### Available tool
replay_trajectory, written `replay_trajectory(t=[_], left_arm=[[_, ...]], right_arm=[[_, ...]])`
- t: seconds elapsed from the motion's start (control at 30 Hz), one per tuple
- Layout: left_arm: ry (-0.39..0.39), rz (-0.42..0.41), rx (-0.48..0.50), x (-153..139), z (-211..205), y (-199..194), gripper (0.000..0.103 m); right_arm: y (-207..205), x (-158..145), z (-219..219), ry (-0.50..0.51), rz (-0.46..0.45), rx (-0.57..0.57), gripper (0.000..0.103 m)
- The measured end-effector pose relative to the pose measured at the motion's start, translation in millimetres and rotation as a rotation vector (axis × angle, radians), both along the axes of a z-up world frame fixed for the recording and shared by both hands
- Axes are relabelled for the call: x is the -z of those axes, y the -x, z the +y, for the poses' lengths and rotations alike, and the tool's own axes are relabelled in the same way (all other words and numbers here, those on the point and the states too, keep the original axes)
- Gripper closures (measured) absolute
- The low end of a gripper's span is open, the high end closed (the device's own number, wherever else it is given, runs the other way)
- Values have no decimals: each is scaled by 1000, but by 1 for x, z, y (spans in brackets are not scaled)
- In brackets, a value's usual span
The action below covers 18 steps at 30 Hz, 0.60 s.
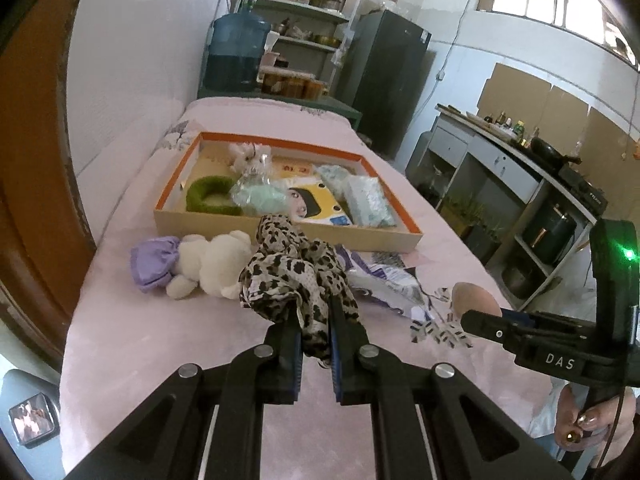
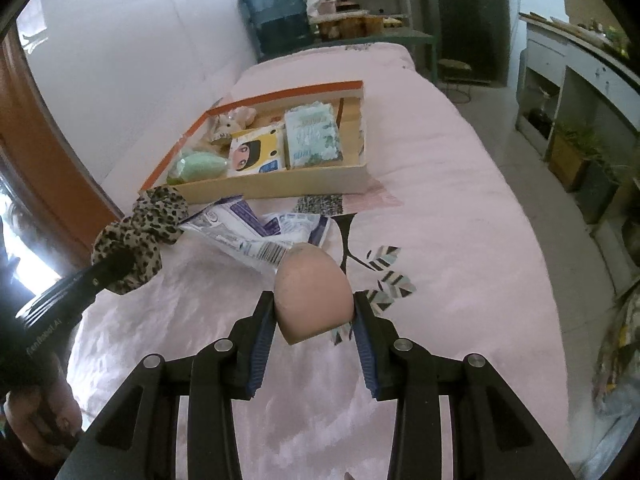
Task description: Organize soft objects
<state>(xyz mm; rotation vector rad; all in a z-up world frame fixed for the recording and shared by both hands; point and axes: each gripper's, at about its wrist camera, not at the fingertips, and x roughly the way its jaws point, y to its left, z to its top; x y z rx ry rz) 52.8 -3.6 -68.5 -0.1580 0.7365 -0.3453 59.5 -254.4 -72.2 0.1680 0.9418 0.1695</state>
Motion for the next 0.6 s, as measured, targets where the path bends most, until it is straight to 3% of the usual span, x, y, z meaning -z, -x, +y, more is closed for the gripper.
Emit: replay_trajectory(t=[0.6], left_arm=[[3,-102,-4,-43,1,2,92]], right_arm=[[-3,-34,22,-10,-75,-60,64]])
